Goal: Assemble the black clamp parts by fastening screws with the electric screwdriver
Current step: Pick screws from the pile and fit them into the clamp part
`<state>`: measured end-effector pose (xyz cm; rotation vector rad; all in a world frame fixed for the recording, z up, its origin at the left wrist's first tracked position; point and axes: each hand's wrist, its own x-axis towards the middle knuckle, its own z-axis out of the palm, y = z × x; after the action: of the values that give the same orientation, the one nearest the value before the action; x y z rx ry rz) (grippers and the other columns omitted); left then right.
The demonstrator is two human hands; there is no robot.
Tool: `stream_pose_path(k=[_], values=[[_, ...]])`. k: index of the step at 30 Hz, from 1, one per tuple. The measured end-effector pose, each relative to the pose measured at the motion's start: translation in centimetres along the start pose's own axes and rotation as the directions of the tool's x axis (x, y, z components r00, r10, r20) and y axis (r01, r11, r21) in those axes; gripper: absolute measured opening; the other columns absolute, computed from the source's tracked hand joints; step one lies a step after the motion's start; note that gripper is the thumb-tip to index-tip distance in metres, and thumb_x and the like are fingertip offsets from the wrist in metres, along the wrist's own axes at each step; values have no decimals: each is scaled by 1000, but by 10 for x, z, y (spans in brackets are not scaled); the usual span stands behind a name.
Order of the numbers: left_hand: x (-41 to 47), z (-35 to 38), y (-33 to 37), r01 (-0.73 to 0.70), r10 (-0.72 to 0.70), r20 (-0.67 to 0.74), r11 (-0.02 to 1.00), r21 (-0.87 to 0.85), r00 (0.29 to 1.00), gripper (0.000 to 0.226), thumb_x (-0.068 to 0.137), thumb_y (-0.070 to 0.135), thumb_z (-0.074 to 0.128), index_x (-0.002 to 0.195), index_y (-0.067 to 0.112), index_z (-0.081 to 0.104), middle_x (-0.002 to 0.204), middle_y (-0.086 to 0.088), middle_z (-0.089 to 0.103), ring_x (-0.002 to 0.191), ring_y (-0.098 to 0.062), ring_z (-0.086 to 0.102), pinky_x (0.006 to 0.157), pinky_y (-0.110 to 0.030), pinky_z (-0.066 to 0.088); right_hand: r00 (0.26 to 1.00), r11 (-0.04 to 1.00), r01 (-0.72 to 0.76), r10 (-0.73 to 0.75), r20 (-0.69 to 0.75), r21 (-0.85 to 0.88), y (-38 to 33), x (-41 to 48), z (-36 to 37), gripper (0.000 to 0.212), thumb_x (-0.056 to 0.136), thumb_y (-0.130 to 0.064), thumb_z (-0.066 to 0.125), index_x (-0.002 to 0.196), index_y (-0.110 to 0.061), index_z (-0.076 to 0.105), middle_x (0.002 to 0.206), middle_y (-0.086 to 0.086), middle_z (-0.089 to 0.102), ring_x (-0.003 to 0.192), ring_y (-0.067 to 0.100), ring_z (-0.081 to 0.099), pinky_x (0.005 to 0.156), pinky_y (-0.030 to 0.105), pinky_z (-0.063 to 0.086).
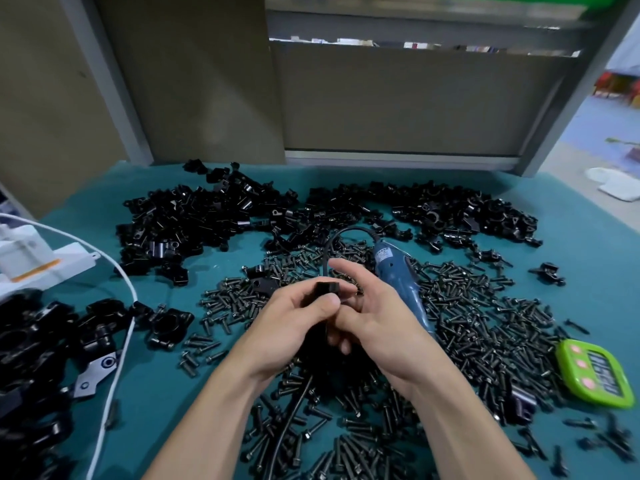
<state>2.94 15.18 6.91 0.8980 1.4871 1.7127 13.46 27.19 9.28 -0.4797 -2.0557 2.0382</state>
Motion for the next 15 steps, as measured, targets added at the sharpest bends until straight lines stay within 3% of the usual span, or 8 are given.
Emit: stream_pose_path(k=[4, 6, 8, 11, 15], values=[[-2, -1, 2, 2, -1, 26, 1000, -20, 1000, 23, 98, 22, 58, 109, 21, 78, 82, -23, 72, 61, -21, 64, 64, -27, 53, 995, 1000, -14, 11, 103, 25, -3, -4, -4, 77, 91, 21, 54, 151, -28, 45, 100, 5, 70, 72, 22, 62, 62, 32, 51], [-1, 3, 1, 2, -8, -72, 997, -71, 997, 21, 96, 24, 59, 103, 23, 79, 90, -28, 72, 57, -19, 60, 60, -25, 52, 990, 999, -13, 6, 143, 50, -7, -7, -8, 78, 88, 24, 52, 147, -27, 49, 92, 7, 70, 73, 21, 64, 64, 30, 52], [1, 11, -2, -4, -17, -173, 993, -120, 985, 21, 100, 24, 57, 97, 24, 78, 88, -21, 74, 56, -19, 58, 54, -25, 50, 997, 1000, -3, 3, 81, 9, -10, -6, -8, 66, 90, 18, 55, 135, -30, 57, 81, 7, 72, 71, 21, 67, 62, 29, 50], [5, 23, -6, -27, -13, -322, 992, -120, 947, 29, 107, 18, 52, 93, 20, 76, 87, -17, 78, 60, -25, 64, 48, -29, 50, 993, 984, -2, -18, -114, -176, -6, -3, 1, 48, 90, 2, 62, 116, -38, 66, 80, -1, 77, 64, 17, 67, 60, 29, 50], [8, 24, -11, -82, 89, -433, 996, 34, 897, 38, 105, 4, 52, 84, 26, 75, 89, -6, 79, 81, -19, 75, 70, -24, 58, 966, 803, 24, -173, -194, -595, 4, -1, 7, 34, 90, -20, 66, 113, -45, 65, 53, -13, 63, 47, 7, 52, 48, 14, 39]])
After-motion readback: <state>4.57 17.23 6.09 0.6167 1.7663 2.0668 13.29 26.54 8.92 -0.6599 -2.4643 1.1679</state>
